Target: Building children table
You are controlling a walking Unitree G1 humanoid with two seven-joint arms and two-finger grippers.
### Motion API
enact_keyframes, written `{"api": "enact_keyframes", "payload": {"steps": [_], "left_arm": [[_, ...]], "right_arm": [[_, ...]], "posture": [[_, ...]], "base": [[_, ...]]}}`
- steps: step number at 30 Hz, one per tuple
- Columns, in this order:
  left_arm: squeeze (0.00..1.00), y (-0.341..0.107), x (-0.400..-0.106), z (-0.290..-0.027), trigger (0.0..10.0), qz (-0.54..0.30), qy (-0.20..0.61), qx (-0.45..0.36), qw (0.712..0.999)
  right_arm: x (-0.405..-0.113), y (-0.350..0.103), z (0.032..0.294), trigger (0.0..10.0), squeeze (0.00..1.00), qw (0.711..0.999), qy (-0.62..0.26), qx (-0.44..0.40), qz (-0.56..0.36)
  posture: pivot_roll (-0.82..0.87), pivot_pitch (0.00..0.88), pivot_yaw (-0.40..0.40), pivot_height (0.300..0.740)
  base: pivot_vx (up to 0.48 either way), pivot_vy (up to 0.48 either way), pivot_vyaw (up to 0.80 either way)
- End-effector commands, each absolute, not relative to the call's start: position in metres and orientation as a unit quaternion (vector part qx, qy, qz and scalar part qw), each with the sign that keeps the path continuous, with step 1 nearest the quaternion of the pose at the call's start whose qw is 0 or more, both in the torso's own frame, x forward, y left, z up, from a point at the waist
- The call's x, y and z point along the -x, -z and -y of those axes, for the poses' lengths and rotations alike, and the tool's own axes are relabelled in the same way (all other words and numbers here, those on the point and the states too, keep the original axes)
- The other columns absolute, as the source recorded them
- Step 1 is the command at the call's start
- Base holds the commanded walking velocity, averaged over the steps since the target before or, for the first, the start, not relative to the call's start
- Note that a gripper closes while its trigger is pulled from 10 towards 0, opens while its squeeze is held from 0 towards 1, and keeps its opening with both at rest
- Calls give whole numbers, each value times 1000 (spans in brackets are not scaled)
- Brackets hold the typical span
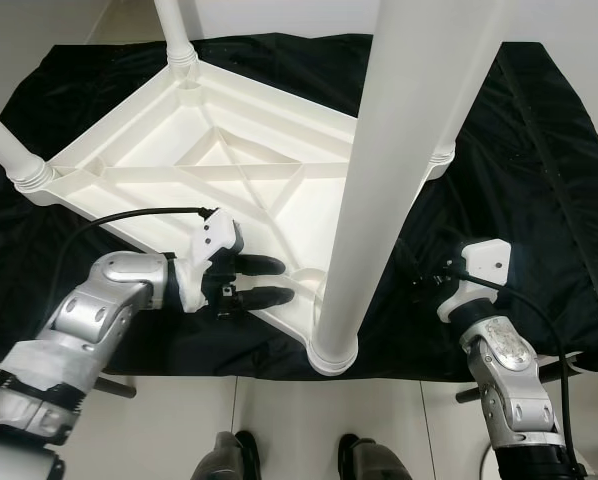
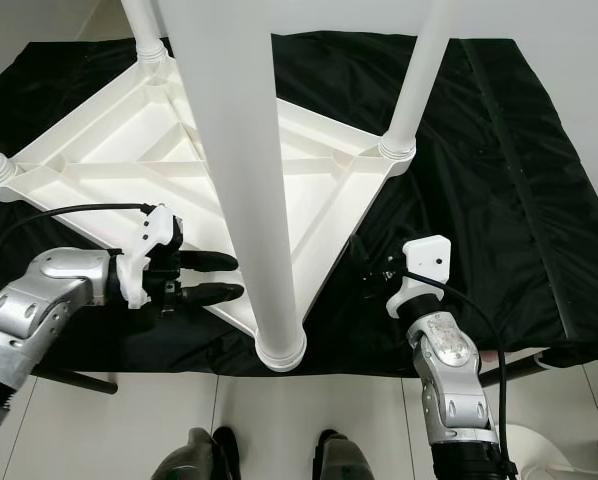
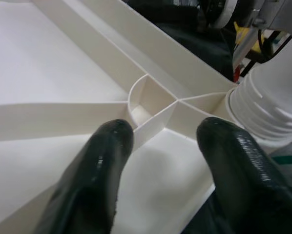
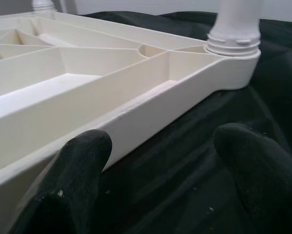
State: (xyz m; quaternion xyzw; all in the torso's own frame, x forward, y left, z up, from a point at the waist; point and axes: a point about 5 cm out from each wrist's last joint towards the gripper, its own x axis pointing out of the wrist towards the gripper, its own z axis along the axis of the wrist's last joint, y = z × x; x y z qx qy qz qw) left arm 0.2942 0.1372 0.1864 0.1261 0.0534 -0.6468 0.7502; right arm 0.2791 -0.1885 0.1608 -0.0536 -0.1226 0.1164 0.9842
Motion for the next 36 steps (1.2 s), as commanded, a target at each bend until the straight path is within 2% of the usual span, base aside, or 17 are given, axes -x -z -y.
{"api": "enact_keyframes", "payload": {"steps": [1, 2, 3, 4, 5, 21, 29, 33, 34, 36], "left_arm": [[1000, -184, -280, -140, 10000, -73, 713, -122, 687], [1000, -184, -280, -140, 10000, -73, 713, -122, 687], [906, -183, -278, -144, 10000, -78, 715, -132, 682], [906, -183, -278, -144, 10000, -78, 715, -132, 682], [0, -182, -276, -146, 10000, -75, 713, -152, 680], [0, -163, -277, -152, 10000, -79, 683, -284, 668], [0, -155, -286, -153, 10000, -87, 663, -296, 682], [0, -154, -294, -155, 10000, -91, 644, -287, 704], [0, -153, -296, -155, 7647, -90, 638, -282, 711], [0, -153, -297, -156, 7647, -90, 634, -280, 715]], "right_arm": [[-277, -157, 190, 10000, 0, 985, -119, 53, 113], [-277, -157, 190, 10000, 0, 985, -119, 53, 113], [-277, -157, 191, 10000, 0, 985, -119, 54, 112], [-277, -157, 191, 10000, 0, 985, -119, 54, 112], [-276, -156, 191, 10000, 0, 985, -118, 54, 111], [-281, -158, 193, 10000, 0, 985, -120, 58, 111], [-282, -159, 192, 10000, 0, 984, -122, 60, 112], [-281, -159, 194, 10000, 0, 985, -119, 62, 111], [-281, -159, 194, 10000, 0, 985, -119, 62, 111], [-281, -159, 194, 10000, 0, 985, -119, 61, 111]], "posture": [[-133, 221, 79, 740], [-133, 221, 79, 740], [-136, 220, 75, 740], [-136, 220, 75, 740], [-134, 220, 72, 740], [-121, 227, 58, 740], [-125, 232, 61, 740], [-127, 233, 61, 740], [-128, 235, 61, 740], [-128, 235, 61, 740]], "base": [[0, 0, 0], [0, 0, 0], [0, 0, 0], [0, 0, 0], [0, 0, 0], [0, 0, 0], [0, 0, 0], [0, 0, 0], [0, 0, 0], [0, 0, 0]]}}
